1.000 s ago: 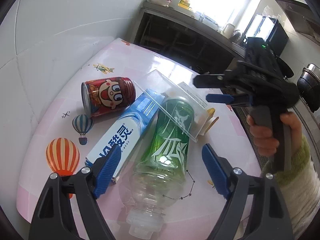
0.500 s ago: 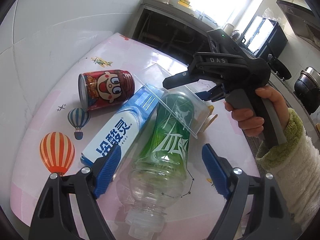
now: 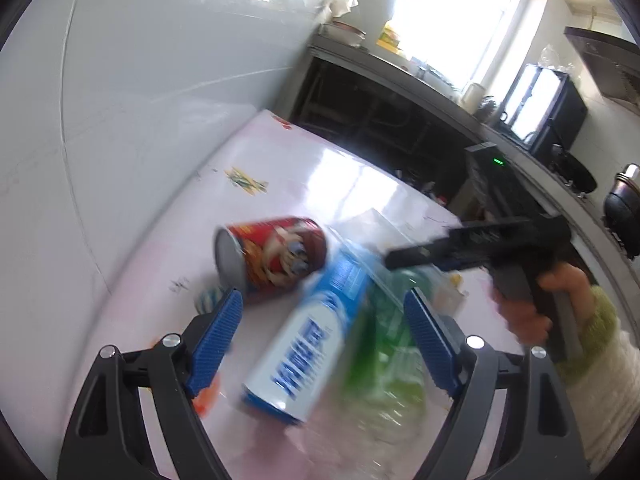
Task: Collect trash
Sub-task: 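Grasp the clear plastic box with the right tool and lift it, then grasp the red cartoon can with the left tool while the right tool holds the clear box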
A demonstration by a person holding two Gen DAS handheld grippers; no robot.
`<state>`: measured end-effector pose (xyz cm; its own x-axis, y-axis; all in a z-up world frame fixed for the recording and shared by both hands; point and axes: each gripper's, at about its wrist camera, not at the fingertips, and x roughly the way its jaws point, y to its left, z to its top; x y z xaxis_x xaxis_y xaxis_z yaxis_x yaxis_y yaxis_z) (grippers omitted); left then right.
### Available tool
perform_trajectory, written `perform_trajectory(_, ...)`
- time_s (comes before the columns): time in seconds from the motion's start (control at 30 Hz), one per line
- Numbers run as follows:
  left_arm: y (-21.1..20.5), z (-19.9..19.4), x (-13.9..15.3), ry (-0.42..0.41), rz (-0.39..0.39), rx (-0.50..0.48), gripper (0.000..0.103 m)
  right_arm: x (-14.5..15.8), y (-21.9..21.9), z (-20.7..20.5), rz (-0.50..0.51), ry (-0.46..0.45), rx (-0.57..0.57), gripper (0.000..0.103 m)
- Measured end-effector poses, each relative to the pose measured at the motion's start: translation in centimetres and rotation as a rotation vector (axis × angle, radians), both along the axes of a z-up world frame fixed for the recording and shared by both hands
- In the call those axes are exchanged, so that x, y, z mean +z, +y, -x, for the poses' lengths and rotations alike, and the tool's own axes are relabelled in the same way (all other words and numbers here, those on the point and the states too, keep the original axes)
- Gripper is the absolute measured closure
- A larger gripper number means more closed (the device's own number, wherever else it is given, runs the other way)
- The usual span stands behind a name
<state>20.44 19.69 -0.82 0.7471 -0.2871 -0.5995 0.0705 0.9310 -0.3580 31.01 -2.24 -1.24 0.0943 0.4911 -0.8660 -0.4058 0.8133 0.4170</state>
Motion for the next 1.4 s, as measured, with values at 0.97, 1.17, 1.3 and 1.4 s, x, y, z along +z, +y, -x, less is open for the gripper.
perform_trajectory(0.97, -5.8, -13.0, -3.9, 0.204, -0.546, -0.384, 0.026, 5.9, -11.3, 6.6, -0.175, -0.198, -0.19, 0.019)
perform_trajectory(1.17, -7.0, -14.3, -4.7, 0.275, -0.665, -0.448, 0.027, 4.7, -13.5, 7.8, -0.209, -0.165, -0.233, 0.019)
perform_trajectory(1.3, -7.3, -14.2, -5.1, 0.301, -0.772, -0.498, 0.027, 4.0, -14.0, 8.6, -0.223, -0.15, -0.242, 0.019)
perform_trajectory(1.4, -7.1, -14.6, -5.2, 0.338, -0.793, -0.491, 0.029, 3.4, -14.4, 9.1, -0.237, -0.137, -0.253, 0.019)
